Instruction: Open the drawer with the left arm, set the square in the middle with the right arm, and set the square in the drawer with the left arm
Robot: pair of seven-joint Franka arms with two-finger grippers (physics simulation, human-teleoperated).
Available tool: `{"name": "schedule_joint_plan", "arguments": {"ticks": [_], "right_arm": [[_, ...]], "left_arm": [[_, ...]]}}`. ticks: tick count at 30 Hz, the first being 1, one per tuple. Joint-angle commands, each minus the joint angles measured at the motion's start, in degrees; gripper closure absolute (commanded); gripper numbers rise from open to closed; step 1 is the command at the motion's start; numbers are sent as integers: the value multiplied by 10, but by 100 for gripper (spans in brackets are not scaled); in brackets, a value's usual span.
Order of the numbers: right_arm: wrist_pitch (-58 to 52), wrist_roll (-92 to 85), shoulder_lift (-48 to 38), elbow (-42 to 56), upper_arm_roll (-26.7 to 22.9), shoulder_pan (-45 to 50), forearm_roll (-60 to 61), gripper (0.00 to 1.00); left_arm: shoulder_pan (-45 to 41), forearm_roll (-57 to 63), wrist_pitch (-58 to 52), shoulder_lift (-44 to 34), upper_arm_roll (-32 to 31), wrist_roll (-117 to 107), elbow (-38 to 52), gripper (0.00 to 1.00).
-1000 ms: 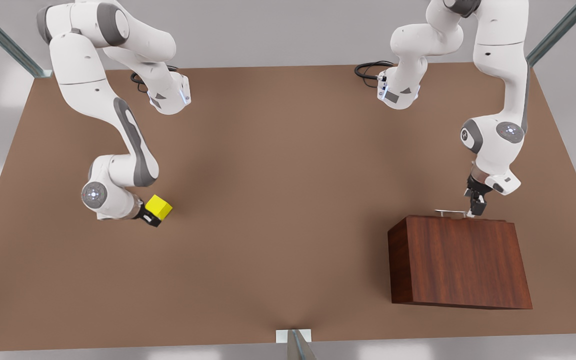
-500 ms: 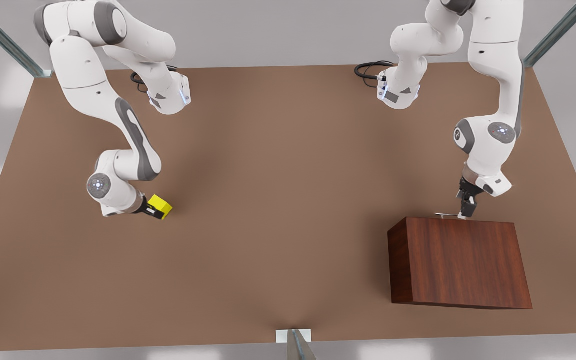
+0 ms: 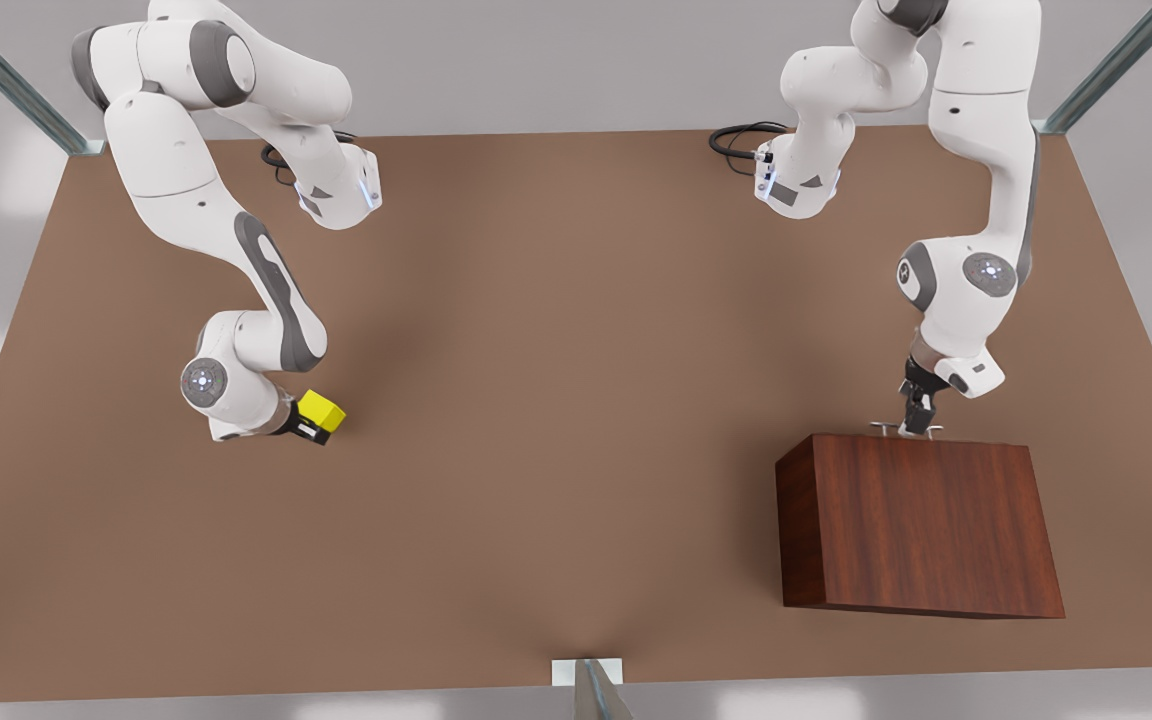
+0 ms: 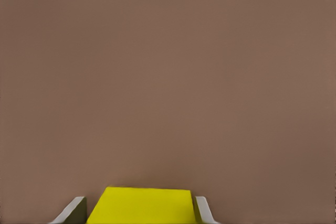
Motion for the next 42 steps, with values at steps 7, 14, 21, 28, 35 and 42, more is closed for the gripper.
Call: {"name": "schedule_joint_plan", "arguments": {"ticks": [7,14,21,28,35,42], "right_arm": [[-51,-8,-6,33,0,6,-2,41],[-263,197,-15,201,141,9,-1,42],[-255,554,112,397,195,214,-23,41],[-245,755,197,472,192,357,-159,39],[-209,844,236,482,145,422,-130,38],[-184,844,255,479,142,425,-132,35]], "left_arm": [[3,0,-38,-9,0,-1,-2,0],[13,0,-67,-25,1,0,-2,0],[13,0,-109,-36,1,-1,-4,0],[13,0,-148,-46,1,-1,-5,0],[13,0,-159,-54,1,-1,-8,0],[13,0,-188,-60,1,-1,-10,0]]}}
